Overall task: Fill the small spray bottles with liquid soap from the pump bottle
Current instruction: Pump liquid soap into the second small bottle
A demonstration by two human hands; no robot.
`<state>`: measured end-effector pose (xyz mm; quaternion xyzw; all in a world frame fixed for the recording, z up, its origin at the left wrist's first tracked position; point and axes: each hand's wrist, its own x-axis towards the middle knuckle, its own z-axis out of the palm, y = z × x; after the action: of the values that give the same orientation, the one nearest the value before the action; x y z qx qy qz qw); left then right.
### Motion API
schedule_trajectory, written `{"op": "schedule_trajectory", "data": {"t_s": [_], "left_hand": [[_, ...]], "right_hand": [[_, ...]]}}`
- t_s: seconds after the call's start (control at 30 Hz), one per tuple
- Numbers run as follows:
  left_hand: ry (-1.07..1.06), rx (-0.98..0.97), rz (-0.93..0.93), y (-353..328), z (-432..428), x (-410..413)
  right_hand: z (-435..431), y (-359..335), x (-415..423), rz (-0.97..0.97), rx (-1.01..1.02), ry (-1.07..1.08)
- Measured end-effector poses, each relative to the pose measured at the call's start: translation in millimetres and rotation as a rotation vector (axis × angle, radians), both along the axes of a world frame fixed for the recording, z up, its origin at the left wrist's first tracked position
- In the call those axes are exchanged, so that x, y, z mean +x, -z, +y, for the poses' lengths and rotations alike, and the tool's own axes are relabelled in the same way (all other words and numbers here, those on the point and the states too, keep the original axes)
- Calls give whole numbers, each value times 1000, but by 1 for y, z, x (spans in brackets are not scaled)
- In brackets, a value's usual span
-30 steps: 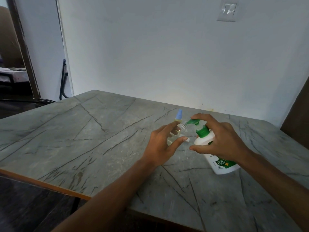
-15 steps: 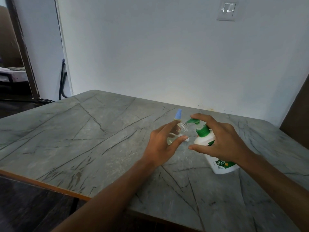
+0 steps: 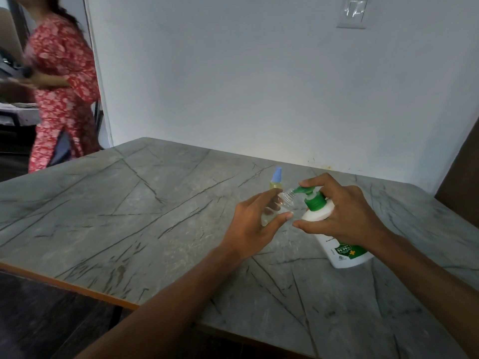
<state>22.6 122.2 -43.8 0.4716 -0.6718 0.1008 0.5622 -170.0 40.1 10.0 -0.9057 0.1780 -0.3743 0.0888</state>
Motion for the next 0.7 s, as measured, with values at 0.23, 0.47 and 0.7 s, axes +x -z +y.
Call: {"op": "schedule_trajectory", "data": {"t_s": [0.23,0.47,0.7], "left_hand": [[26,-15,4,-1,1,0],[-5,-14,32,-3,-1,1],[-10,-5,38,-2,-2,2]], "right_hand": [[0,0,-1,10,5,-4],[3,4,-6,61,-156,75],[4,4,-6,94,-165,90]]}}
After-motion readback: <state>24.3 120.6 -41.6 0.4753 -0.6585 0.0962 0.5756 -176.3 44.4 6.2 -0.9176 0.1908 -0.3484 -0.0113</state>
